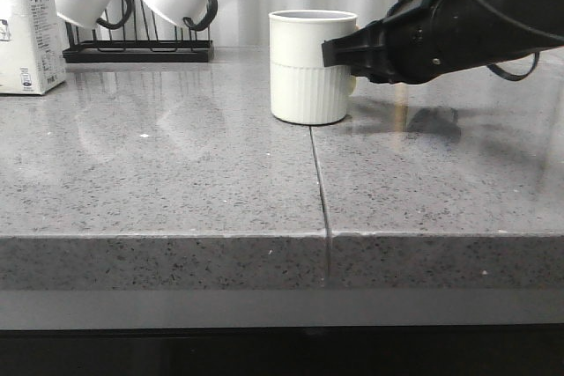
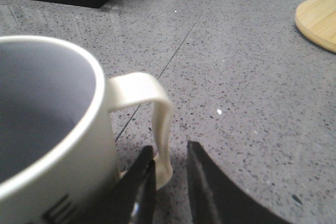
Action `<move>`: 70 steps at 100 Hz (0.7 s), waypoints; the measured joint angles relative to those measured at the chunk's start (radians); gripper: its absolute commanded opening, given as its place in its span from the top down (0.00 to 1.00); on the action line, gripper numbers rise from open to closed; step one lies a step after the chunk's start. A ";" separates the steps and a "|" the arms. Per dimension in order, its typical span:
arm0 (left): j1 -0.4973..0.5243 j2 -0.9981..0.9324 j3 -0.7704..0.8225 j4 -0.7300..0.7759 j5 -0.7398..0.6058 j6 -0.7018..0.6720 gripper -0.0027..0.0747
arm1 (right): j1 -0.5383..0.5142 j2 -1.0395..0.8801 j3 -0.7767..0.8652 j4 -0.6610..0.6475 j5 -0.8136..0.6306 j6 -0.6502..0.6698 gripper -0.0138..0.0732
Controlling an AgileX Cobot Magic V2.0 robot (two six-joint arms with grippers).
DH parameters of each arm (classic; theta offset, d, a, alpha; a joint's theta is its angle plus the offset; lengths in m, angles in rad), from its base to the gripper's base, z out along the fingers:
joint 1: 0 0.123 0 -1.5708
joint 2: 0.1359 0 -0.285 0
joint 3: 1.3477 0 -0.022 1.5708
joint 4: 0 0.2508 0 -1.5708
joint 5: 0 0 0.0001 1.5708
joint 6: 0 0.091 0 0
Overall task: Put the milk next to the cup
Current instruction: 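Slide the white mug with the right gripper toward the table centre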
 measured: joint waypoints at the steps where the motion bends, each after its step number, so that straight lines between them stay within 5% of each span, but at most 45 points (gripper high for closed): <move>1: 0.000 0.000 0.000 0.000 0.000 0.000 0.99 | 0.000 -0.005 0.005 0.000 -0.002 0.000 0.63; 23: 0.000 0.000 0.000 0.000 0.000 0.000 0.99 | 0.000 -0.118 0.119 0.000 -0.015 0.000 0.64; 46: 0.000 0.000 0.000 0.000 0.000 0.000 0.99 | 0.000 -0.359 0.261 0.000 0.085 0.000 0.92; 70: 0.000 0.000 0.000 0.000 0.000 0.000 0.99 | 0.000 -0.667 0.381 0.000 0.261 0.000 0.92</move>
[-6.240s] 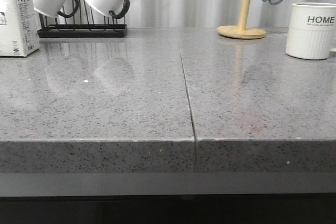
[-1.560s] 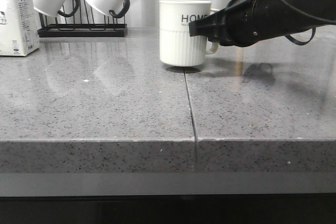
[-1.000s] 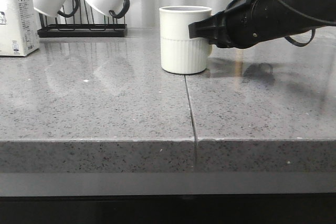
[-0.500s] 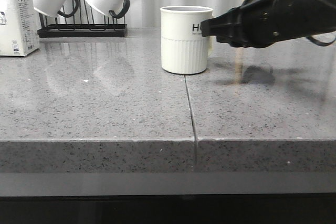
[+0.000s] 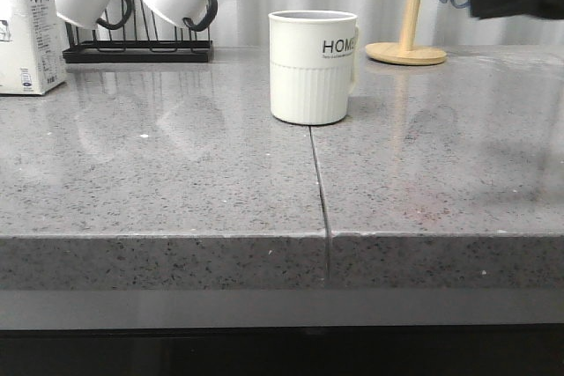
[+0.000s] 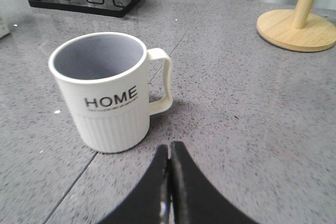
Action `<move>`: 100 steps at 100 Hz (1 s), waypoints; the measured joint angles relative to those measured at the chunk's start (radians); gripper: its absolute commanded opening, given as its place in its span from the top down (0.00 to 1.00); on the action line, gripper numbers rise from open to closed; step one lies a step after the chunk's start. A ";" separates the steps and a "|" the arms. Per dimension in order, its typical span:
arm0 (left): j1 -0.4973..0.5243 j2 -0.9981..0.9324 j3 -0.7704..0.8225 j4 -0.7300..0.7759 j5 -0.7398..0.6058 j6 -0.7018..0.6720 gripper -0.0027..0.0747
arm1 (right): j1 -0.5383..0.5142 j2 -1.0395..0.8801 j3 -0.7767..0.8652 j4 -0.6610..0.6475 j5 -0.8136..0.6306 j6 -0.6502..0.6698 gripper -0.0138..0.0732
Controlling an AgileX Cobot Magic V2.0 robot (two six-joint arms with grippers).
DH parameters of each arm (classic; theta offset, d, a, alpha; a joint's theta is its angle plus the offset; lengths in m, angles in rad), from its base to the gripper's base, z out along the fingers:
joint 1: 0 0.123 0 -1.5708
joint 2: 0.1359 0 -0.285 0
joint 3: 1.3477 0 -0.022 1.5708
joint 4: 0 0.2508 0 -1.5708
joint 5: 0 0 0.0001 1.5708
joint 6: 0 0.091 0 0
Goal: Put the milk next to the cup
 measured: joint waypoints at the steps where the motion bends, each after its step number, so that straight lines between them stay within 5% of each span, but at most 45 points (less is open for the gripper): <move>1: 0.000 0.000 0.000 0.000 0.000 0.000 0.99 | 0.000 -0.019 0.008 0.000 0.003 0.000 0.92; 23: 0.000 0.000 0.000 0.039 0.000 0.000 0.99 | 0.000 -0.320 0.132 0.000 0.107 0.000 0.92; 52: 0.000 0.000 0.000 0.055 0.000 0.000 0.99 | 0.000 -0.683 0.171 0.000 0.415 0.000 0.92; 100: 0.000 0.000 0.000 0.055 -0.024 0.000 0.99 | 0.000 -0.880 0.171 0.000 0.587 0.000 0.92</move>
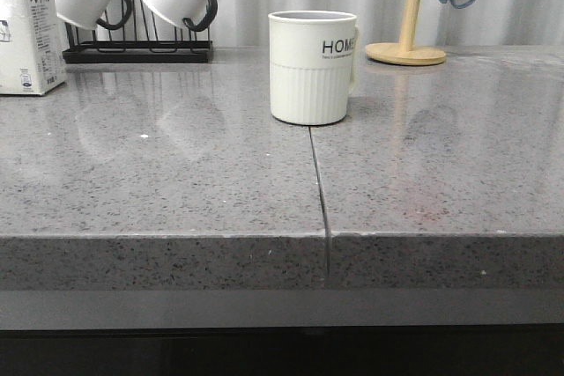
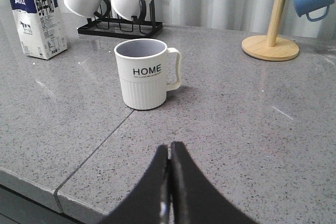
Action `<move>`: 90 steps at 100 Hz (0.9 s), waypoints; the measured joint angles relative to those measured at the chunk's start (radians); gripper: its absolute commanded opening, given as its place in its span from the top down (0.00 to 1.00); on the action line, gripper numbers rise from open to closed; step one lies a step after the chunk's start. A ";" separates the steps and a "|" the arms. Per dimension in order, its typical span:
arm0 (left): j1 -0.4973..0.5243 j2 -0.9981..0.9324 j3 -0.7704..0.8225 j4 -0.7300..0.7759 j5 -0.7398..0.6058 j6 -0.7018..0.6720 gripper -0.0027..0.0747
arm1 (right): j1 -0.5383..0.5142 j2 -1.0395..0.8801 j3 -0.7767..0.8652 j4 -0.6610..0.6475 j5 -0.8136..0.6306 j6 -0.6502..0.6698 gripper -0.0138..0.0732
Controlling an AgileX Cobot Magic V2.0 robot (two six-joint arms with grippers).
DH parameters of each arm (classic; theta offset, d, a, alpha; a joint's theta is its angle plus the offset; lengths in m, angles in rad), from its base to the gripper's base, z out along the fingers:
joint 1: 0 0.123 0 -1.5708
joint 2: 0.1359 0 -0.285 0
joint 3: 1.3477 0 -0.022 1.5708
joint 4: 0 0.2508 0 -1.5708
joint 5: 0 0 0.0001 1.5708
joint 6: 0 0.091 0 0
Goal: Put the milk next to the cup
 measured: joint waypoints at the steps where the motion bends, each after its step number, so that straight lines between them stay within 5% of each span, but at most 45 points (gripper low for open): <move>1: 0.000 0.000 0.000 0.001 -0.002 0.000 0.99 | 0.000 0.000 0.000 0.000 0.000 0.000 0.92; 18: 0.000 0.000 0.000 0.001 -0.089 0.000 0.99 | 0.000 -0.002 0.000 0.000 0.008 0.000 0.92; 40: 0.000 0.032 -0.139 0.001 -0.011 0.000 0.99 | 0.000 -0.002 0.000 0.000 0.008 0.000 0.92; 79: 0.000 0.518 -0.492 0.001 0.143 0.000 0.99 | 0.000 -0.002 0.000 0.000 0.008 0.000 0.92; 90: 0.000 0.668 -0.545 0.001 0.124 0.000 0.87 | 0.000 -0.002 0.000 0.000 0.008 0.000 0.92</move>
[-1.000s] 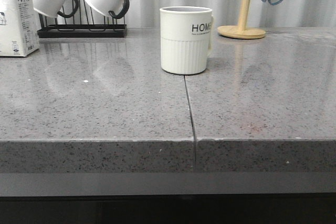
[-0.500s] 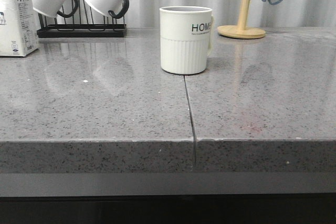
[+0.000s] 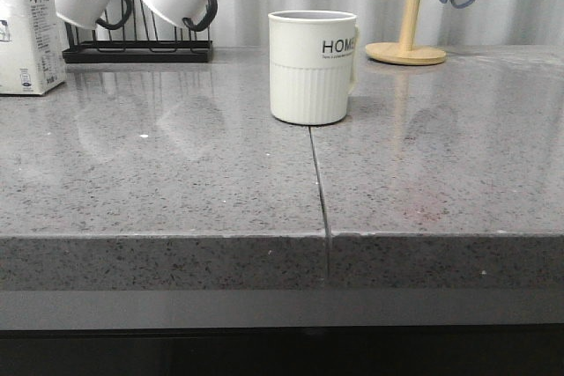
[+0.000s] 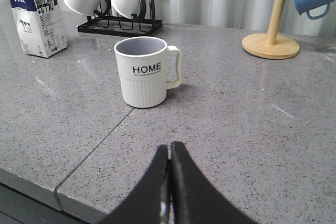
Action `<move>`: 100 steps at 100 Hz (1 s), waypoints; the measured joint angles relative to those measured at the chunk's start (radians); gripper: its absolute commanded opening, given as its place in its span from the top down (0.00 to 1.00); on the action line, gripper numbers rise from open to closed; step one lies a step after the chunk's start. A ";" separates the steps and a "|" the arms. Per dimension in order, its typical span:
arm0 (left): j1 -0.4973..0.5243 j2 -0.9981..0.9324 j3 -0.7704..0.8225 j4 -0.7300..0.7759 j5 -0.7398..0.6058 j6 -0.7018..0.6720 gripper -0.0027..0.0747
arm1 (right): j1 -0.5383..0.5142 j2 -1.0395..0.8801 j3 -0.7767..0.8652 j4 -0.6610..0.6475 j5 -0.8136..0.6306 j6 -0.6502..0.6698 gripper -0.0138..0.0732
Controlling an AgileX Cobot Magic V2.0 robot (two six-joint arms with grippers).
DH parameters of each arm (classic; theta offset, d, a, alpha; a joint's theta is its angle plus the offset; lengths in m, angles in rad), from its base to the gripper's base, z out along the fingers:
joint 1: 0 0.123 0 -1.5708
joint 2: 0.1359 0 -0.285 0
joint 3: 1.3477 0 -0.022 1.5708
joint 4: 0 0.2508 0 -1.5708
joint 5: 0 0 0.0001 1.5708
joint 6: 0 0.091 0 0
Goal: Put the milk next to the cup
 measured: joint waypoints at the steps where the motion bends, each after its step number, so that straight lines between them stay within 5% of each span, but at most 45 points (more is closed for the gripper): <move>1: 0.000 0.009 -0.003 0.000 -0.003 0.000 0.84 | 0.000 0.000 0.000 0.000 0.000 0.000 0.92; 22: 0.000 0.262 -0.066 0.002 -0.149 0.000 0.14 | 0.000 0.000 0.000 0.000 0.000 0.000 0.92; 27: 0.000 0.322 -0.085 0.002 -0.182 0.000 0.05 | 0.000 0.000 0.000 0.000 0.000 0.000 0.92; 40: 0.000 0.445 -0.150 -0.014 -0.253 0.000 0.11 | 0.000 0.000 0.000 0.000 0.000 0.000 0.92; 100: 0.000 0.851 -0.471 -0.091 -0.386 0.000 0.12 | 0.000 0.000 0.000 0.000 0.000 0.000 0.92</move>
